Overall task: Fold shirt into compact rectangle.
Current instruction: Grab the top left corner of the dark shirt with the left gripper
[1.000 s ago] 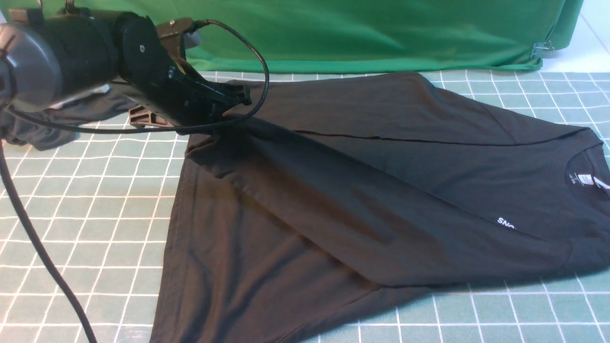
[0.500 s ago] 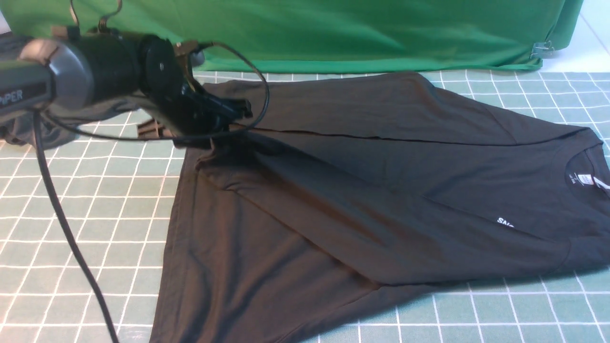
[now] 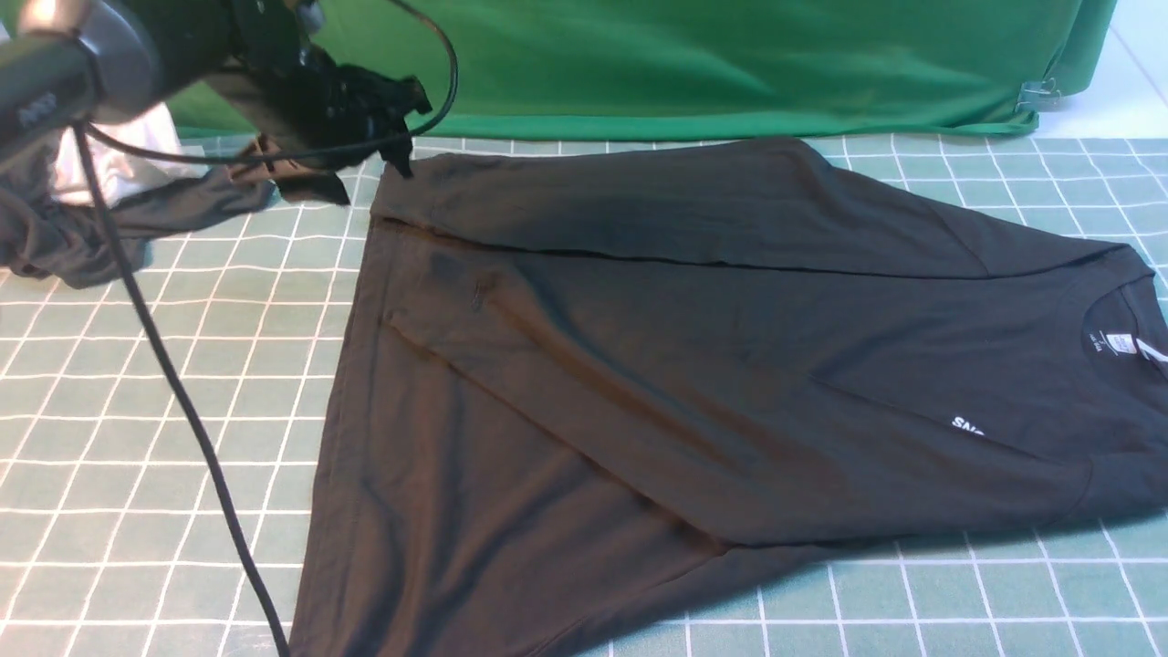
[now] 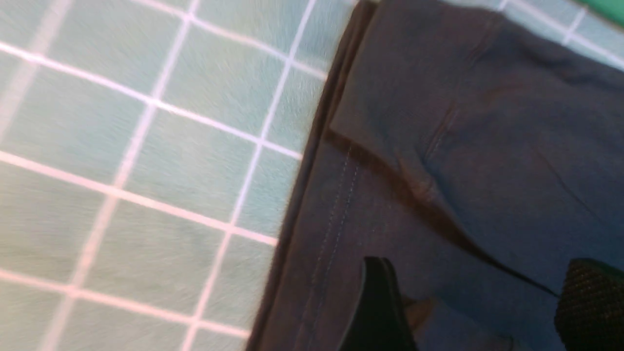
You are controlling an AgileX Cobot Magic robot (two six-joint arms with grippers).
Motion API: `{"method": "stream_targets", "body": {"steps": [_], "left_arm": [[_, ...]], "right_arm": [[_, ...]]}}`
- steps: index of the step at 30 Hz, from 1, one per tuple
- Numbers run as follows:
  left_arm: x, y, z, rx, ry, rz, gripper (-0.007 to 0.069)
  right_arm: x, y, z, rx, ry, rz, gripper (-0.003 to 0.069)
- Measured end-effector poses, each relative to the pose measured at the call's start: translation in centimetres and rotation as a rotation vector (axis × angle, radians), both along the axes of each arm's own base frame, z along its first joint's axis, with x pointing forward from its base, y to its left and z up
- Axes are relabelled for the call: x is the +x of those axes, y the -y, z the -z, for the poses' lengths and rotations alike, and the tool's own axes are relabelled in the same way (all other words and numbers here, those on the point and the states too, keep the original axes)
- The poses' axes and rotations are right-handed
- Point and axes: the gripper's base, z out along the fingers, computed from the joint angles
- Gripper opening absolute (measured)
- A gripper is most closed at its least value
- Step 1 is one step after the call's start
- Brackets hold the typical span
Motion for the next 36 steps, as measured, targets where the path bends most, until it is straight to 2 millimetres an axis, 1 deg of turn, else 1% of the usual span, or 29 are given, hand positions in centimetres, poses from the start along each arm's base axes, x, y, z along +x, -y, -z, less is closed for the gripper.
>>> {"method": "stream_targets", "body": {"steps": [2, 3, 6, 7, 9, 11, 13, 16, 22, 24, 27, 34, 36], "left_arm": [[0.3, 0.1, 0.7, -0.031, -0.010, -0.009, 0.0434], [0.7, 0.2, 1.7, -0.078, -0.028, -0.019, 0.0430], [1.3, 0.6, 4.2, -0.143, -0.051, -0.033, 0.0415], [1.4, 0.7, 4.3, -0.147, -0.051, -0.034, 0.0414], [1.8, 0.9, 5.7, -0.189, -0.049, -0.056, 0.0394], [2.2, 0.9, 6.4, -0.198, -0.030, -0.068, 0.0380], [2.6, 0.8, 6.6, -0.202, 0.004, -0.083, 0.0366], [2.9, 0.7, 6.3, -0.201, 0.049, -0.095, 0.0351], [3.5, 0.5, 6.1, -0.194, 0.121, -0.118, 0.0347], [3.6, 0.5, 6.3, -0.194, 0.126, -0.122, 0.0347], [3.7, 0.5, 7.5, -0.195, 0.103, -0.125, 0.0346], [3.9, 0.5, 7.6, -0.196, 0.109, -0.126, 0.0343], [3.9, 0.5, 7.6, -0.188, 0.113, -0.112, 0.0308]], "right_arm": [[0.0, 0.0, 0.0, 0.000, 0.002, 0.000, 0.0237], [0.0, 0.0, 0.0, 0.000, 0.004, 0.001, 0.0237], [0.1, 0.0, -0.1, 0.000, 0.012, 0.003, 0.0237], [0.1, 0.0, -0.1, 0.000, 0.012, 0.003, 0.0237], [0.1, 0.0, -0.1, 0.000, 0.016, 0.004, 0.0237], [0.1, 0.0, -0.1, 0.000, 0.017, 0.004, 0.0237], [0.1, 0.0, -0.1, 0.000, 0.017, 0.004, 0.0237], [0.2, 0.0, -0.1, 0.000, 0.023, 0.006, 0.0237], [0.4, 0.1, -0.4, -0.001, 0.062, 0.014, 0.0237], [0.5, 0.1, -0.4, -0.001, 0.065, 0.015, 0.0237], [0.5, 0.1, -0.4, -0.001, 0.068, 0.015, 0.0237], [0.5, 0.1, -0.4, -0.001, 0.068, 0.015, 0.0237], [0.5, 0.1, -0.4, 0.000, 0.068, 0.016, 0.0237]]}}
